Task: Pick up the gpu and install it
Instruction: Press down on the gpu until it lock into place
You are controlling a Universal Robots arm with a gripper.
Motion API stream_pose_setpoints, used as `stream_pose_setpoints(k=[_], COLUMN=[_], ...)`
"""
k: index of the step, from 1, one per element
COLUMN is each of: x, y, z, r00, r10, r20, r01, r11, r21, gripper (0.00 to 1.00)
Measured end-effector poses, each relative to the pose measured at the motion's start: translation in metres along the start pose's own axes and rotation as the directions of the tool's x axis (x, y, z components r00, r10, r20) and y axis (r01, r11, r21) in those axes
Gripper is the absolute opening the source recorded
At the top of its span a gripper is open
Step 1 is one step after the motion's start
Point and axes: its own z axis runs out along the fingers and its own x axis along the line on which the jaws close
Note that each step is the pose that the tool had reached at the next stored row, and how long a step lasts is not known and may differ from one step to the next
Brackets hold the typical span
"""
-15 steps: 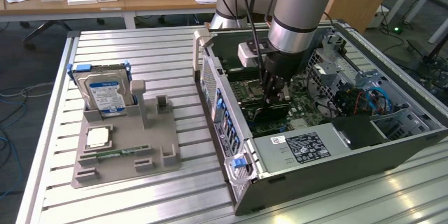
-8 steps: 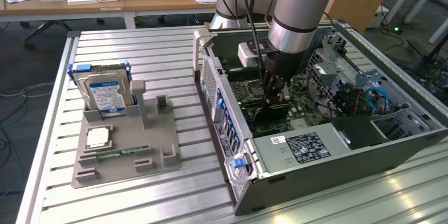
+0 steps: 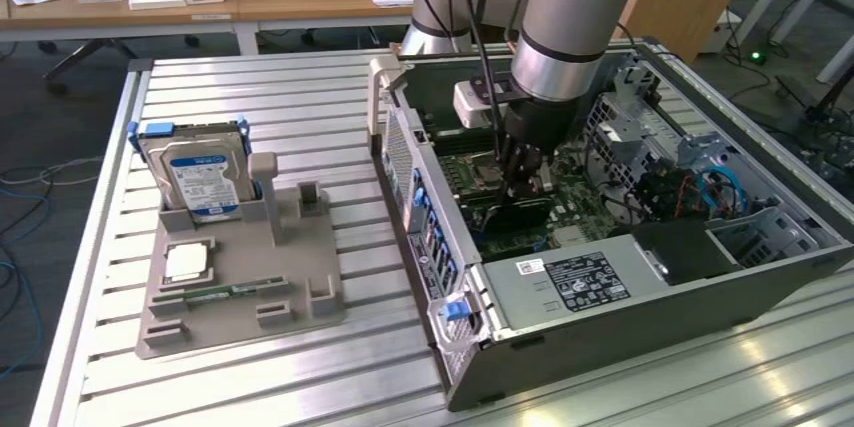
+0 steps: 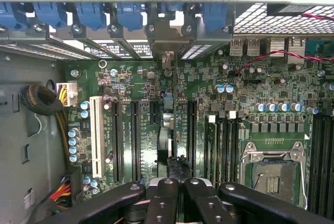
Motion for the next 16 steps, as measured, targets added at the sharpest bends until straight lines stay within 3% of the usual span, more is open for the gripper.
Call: stream_pose_setpoints(k=[14,16], x=[-0.001,-0.001], y=[-0.0009,-0.0014], z=[-0.0226,-0.0229], r00=[1.0000,1.0000], r10=[0.000,0.000], r20=[-0.0009,-0.0039], r01=[0.000,0.000], r11=[1.0000,1.0000], r21=[-0.0002,-0.0006], gripper=[0.11,0.11])
